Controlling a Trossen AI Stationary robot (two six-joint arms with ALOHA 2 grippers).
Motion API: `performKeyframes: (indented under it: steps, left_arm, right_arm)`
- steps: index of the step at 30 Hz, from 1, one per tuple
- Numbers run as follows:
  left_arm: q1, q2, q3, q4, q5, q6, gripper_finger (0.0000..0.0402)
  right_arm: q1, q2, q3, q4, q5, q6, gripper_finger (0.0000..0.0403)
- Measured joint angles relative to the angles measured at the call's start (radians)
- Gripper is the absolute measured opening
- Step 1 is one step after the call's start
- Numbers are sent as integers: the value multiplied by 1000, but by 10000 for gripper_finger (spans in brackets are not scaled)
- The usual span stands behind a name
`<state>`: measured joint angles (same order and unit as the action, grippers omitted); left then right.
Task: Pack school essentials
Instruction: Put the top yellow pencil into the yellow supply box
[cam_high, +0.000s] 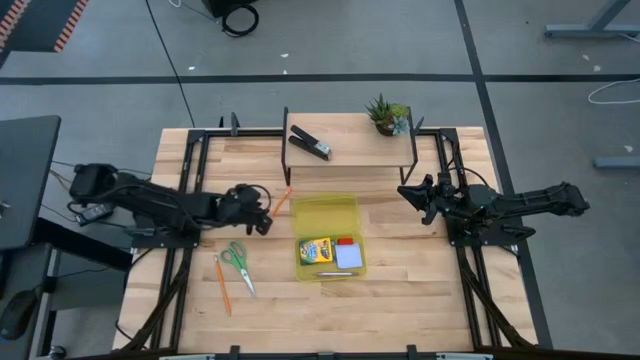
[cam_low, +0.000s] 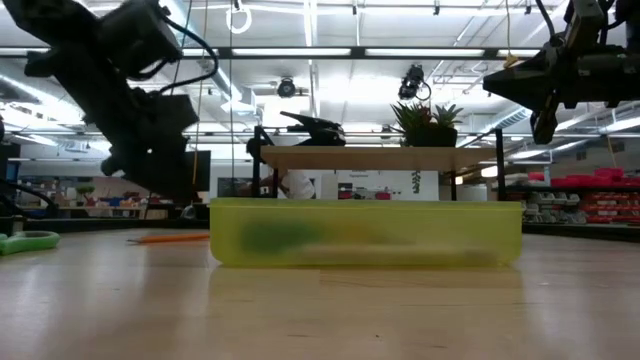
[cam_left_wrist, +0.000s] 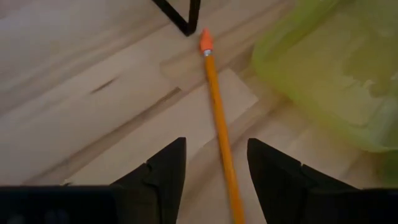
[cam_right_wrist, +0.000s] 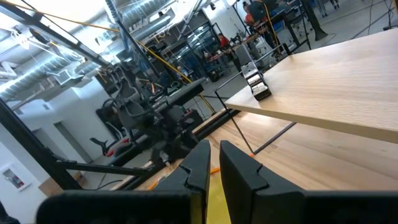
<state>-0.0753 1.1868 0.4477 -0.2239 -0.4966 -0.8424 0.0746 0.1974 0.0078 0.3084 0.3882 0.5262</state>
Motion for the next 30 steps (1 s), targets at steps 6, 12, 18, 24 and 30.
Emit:
performKeyframes:
  steps: [6,12,18,24,30]
  left_arm:
    - [0,130,0,113,-89,38,181]
    - [0,224,0,237,-198,4,189]
    - [0,353,-1,424,-226,10,181]
    - [0,479,0,601,-254,69,164]
    - [0,519,-1,640,-344,69,152]
  right_arm:
    - [0,0,0,0,0,0,41]
    - [0,0,0,-3,0,0,42]
    - [0,0,0,-3,0,0,42]
    - [0,0,0,-4,0,0,42]
    - [0,0,0,-5,0,0,42]
